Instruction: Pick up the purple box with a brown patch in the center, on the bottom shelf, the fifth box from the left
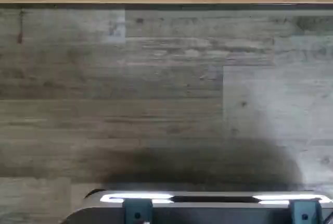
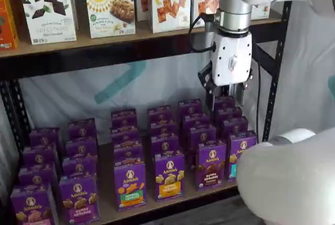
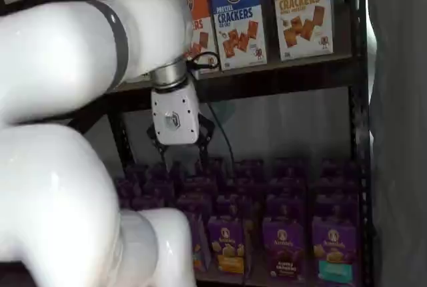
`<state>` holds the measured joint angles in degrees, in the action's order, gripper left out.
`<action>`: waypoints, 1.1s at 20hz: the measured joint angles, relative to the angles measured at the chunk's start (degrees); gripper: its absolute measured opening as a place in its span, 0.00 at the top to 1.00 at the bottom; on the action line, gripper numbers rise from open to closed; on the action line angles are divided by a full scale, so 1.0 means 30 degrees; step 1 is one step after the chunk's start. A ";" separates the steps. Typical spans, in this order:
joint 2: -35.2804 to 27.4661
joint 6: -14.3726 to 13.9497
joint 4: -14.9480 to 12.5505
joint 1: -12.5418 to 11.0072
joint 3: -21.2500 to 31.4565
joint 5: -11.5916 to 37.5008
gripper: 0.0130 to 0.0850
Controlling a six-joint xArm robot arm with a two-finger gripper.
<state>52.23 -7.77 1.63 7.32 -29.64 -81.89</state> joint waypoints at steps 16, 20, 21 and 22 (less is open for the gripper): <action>-0.1433 0.0994 0.0758 -0.0703 0.1324 0.3163 0.00; -0.2949 0.1517 0.0684 -0.1132 0.2074 0.5318 0.00; -0.3361 0.1598 0.0579 -0.1231 0.2194 0.5752 0.00; -0.3811 0.1763 0.0532 -0.1390 0.2362 0.6341 0.00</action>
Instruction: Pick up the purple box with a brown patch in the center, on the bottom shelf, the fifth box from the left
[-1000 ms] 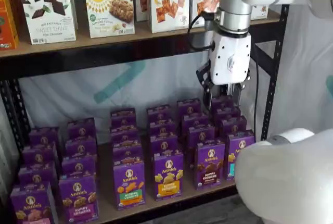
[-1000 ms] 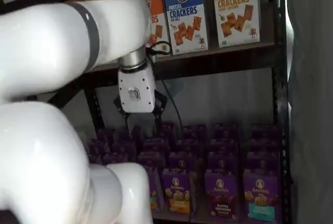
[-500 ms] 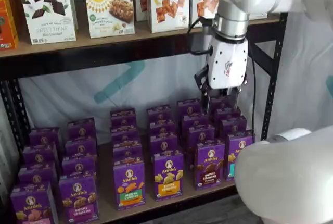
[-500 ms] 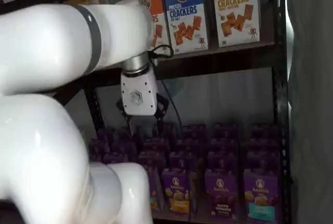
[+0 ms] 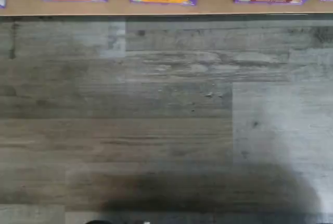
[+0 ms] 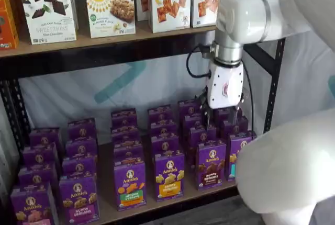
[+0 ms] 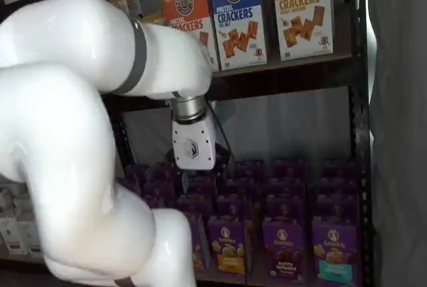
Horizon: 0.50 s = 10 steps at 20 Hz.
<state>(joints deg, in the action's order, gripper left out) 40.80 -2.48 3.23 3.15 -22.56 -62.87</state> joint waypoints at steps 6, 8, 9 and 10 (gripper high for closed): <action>-0.2968 0.0920 -0.0305 -0.0915 0.0810 0.3964 0.00; -0.4307 0.1019 -0.0647 -0.1193 0.0882 0.5365 0.00; -0.4904 0.1168 -0.0662 -0.1339 0.0878 0.5911 0.00; -0.5482 0.1347 -0.0641 -0.1490 0.0861 0.6421 0.00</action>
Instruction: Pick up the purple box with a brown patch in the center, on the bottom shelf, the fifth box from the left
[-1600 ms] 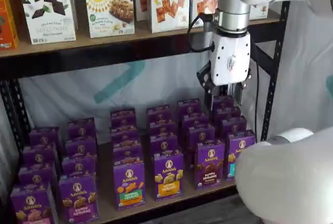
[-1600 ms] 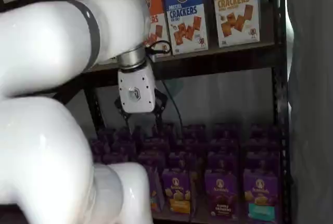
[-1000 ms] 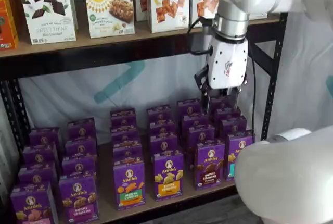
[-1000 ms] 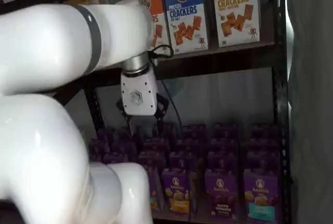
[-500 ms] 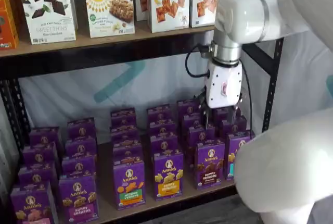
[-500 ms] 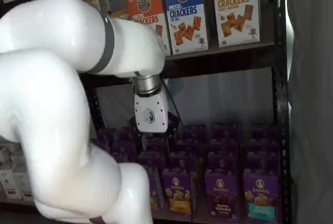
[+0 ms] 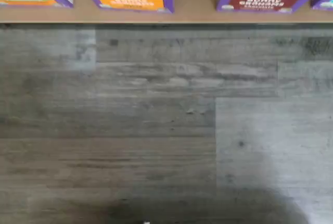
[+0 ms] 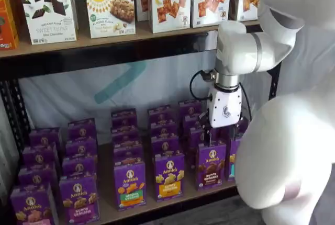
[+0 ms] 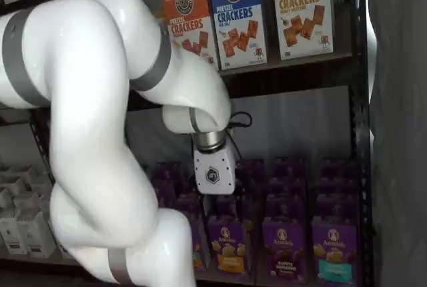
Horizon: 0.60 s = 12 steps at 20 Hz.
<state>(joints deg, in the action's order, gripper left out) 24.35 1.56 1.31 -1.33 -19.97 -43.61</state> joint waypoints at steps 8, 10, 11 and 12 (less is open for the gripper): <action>-0.4921 0.1915 0.0713 -0.1202 -0.0740 0.4008 0.00; -0.6295 0.2410 0.0929 -0.1449 -0.1052 0.5263 0.00; -0.6932 0.2584 0.0984 -0.1553 -0.1273 0.5711 0.00; -0.7548 0.2683 0.0981 -0.1637 -0.1495 0.6145 0.00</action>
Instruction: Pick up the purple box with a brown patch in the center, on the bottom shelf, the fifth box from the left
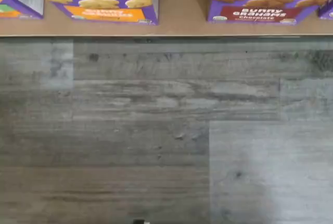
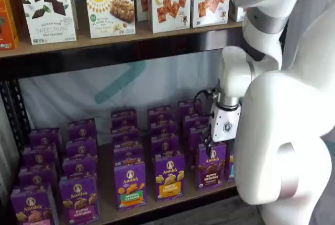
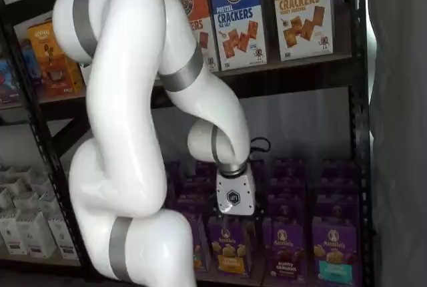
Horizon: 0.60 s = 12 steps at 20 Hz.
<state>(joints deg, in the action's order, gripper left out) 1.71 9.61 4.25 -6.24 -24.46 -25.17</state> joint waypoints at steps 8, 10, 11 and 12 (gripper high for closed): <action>-0.3544 0.1911 0.1989 0.0094 -0.1640 0.2142 0.00; -0.4430 0.2408 0.2543 0.0165 -0.2143 0.2665 0.00; -0.4905 0.2460 0.2602 0.0185 -0.2422 0.2932 0.00; -0.5325 0.2457 0.2596 0.0193 -0.2685 0.3139 0.00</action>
<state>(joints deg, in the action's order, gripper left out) -14.27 16.98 12.04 -5.66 -32.51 -15.76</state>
